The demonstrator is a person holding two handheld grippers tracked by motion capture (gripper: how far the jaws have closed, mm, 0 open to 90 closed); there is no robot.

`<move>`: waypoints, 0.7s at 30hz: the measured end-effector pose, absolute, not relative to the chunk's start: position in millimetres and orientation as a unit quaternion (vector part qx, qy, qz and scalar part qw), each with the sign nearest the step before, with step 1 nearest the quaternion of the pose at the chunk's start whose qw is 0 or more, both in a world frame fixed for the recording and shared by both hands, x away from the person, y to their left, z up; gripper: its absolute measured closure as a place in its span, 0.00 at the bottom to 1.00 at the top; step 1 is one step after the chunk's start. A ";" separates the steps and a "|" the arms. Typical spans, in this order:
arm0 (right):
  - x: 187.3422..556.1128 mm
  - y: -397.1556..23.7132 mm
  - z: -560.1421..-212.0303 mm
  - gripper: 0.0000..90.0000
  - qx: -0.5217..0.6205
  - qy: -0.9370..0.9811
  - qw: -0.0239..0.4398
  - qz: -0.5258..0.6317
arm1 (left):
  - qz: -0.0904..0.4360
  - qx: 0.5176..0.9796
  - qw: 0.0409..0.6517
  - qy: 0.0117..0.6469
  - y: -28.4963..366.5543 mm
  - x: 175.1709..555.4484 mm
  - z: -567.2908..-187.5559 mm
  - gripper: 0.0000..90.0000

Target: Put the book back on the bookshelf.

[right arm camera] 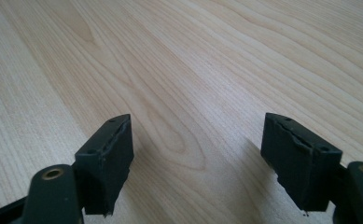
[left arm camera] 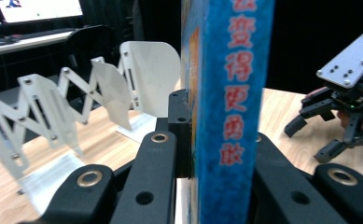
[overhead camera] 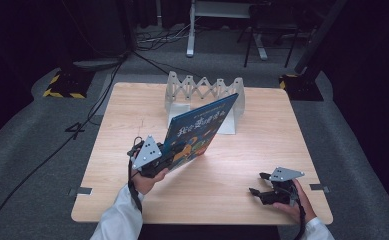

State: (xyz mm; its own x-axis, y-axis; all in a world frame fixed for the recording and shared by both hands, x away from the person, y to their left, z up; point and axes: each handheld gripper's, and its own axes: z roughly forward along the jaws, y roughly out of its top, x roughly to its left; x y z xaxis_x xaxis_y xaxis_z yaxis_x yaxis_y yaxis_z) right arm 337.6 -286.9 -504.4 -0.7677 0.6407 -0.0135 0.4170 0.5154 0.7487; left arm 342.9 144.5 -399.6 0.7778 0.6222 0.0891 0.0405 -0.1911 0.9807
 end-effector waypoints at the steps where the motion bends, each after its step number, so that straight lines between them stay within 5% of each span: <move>1: 337.7 -287.0 -504.4 0.29 0.308 0.858 0.145 0.384 | 0.248 0.733 0.591 0.228 146.2 343.3 -398.9 0.92; 21: 338.4 -287.1 -504.6 0.28 0.310 0.858 0.143 0.384 | 0.289 0.707 0.587 0.269 174.3 361.5 -384.6 0.92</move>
